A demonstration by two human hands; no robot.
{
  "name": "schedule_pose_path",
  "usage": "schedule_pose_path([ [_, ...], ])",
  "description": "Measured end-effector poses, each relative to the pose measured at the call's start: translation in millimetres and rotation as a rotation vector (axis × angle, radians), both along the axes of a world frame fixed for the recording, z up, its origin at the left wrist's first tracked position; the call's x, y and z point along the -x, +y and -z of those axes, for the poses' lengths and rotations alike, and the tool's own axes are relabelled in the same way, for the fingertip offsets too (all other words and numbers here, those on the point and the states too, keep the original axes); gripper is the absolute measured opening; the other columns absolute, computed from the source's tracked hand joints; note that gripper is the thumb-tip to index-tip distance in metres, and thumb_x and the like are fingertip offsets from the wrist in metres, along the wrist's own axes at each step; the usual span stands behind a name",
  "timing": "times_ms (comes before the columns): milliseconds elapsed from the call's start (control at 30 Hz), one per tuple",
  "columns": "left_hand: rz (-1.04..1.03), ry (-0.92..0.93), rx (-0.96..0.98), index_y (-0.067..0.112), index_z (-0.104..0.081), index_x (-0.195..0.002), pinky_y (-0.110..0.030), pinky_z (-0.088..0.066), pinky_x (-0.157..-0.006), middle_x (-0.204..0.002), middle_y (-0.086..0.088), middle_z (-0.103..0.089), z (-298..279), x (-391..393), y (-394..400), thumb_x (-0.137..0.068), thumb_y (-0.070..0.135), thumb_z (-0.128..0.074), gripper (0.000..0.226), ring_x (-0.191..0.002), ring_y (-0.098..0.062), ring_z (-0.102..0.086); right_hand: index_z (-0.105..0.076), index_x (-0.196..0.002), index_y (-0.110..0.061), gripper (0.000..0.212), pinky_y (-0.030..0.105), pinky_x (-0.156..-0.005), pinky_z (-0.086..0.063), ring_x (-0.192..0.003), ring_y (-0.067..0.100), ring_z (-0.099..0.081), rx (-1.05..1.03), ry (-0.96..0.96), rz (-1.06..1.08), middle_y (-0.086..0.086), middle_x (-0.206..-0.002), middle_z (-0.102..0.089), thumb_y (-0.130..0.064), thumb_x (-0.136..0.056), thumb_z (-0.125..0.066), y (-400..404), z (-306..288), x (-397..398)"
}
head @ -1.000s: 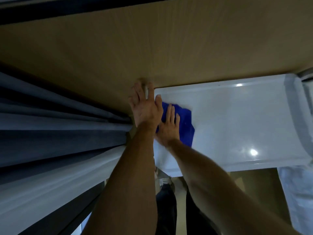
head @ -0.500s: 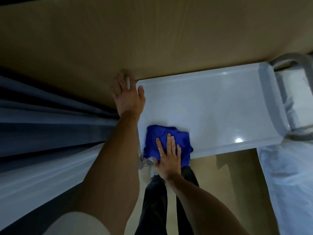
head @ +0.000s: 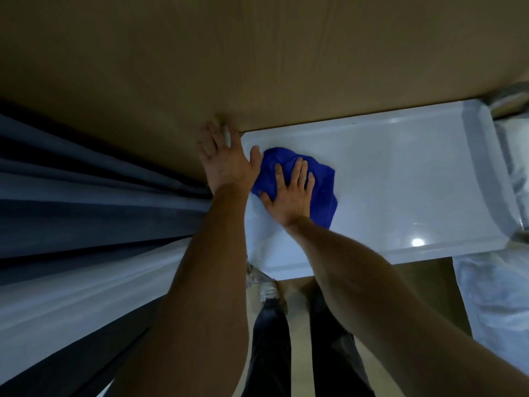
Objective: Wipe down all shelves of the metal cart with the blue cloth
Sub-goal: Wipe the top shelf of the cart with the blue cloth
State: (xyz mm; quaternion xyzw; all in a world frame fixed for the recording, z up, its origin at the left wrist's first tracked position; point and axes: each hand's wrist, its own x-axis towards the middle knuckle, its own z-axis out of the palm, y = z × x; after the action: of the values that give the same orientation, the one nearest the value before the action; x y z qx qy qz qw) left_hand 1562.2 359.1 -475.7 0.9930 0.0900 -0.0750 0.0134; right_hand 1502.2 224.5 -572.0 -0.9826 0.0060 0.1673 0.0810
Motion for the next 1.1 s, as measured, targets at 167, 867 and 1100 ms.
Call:
schedule_pose_path([
  [167, 0.085, -0.022, -0.076, 0.012, -0.027, -0.151, -0.056, -0.014, -0.116, -0.158, -0.028, -0.016, 2, 1, -2, -0.098, 0.053, -0.032, 0.068, -0.147, -0.043, -0.014, -0.025, -0.157, -0.022, 0.077, 0.054, -0.121, -0.004, -0.153, 0.033, -0.002, -0.070, 0.004, 0.118, 0.017, -0.166, -0.005, -0.064, -0.093, -0.017, -15, -1, 23],
  [867, -0.503, 0.101, 0.281, 0.000, -0.008, -0.154, -0.054, -0.018, -0.118, -0.161, -0.024, -0.009, 90, 73, -82, -0.103, 0.037, -0.025, 0.066, -0.149, -0.039, -0.009, -0.010, -0.160, -0.023, 0.075, 0.053, -0.122, -0.004, -0.152, 0.038, 0.003, 0.018, -0.010, 0.076, 0.022, -0.164, 0.002, -0.063, -0.097, -0.004, -150, 1, 15],
  [1100, -0.521, -0.057, 0.311, 0.005, -0.012, -0.155, -0.049, -0.022, -0.116, -0.161, -0.019, -0.014, 122, 79, -81, -0.098, 0.045, -0.040, 0.075, -0.147, -0.035, -0.020, -0.013, -0.159, -0.027, 0.073, 0.055, -0.121, -0.005, -0.152, 0.036, 0.002, -0.021, -0.095, -0.416, 0.020, -0.165, 0.000, -0.065, -0.096, -0.017, -111, 23, -72],
])
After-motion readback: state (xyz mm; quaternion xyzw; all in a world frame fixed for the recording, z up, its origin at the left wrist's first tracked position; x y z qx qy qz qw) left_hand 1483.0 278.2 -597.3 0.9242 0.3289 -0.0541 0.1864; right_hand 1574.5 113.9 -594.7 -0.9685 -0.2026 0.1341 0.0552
